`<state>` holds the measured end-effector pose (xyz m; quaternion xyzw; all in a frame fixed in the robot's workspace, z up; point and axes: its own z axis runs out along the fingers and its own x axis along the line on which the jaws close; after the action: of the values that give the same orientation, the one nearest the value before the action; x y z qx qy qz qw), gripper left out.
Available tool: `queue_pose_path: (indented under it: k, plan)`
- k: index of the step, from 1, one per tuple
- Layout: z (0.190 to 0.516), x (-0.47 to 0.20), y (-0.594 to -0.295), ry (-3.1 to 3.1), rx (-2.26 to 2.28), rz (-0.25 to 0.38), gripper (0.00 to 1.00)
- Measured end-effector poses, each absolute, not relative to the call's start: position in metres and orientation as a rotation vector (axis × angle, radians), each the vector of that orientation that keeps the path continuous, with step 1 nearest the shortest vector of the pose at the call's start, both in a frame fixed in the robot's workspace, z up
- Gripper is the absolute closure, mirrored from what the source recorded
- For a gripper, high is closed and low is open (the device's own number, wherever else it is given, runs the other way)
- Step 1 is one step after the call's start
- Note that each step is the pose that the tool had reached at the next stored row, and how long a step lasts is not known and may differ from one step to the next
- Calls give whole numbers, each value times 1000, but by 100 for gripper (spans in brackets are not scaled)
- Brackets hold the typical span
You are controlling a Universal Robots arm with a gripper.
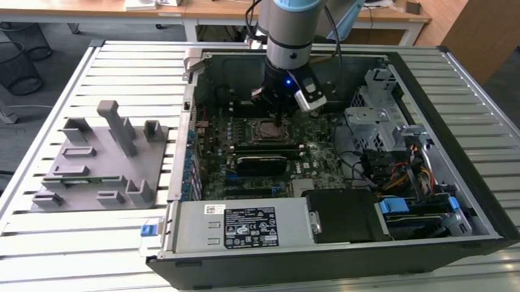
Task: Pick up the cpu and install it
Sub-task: 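Install the second cpu locking lever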
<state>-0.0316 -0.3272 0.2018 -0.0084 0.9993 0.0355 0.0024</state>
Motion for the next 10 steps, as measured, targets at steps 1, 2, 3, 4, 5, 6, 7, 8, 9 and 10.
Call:
queue_pose_path:
  k: [1,2,3,4,5,6,7,8,9,10]
  plan:
    - [202,-32,-328,3135,-26,111,89]
    - [202,-32,-328,3135,-26,111,89]
    - [202,-32,-328,3135,-26,111,89]
    - [202,-32,-328,3135,-26,111,89]
    - [203,-32,-328,3135,-26,111,89]
    - [203,-32,-328,3135,-26,111,89]
    - [203,-32,-329,3135,-26,111,89]
    - [203,-32,-328,3135,-26,112,89]
    - [203,-32,-329,3135,-26,111,89]
    - [203,-32,-330,3135,-26,109,89]
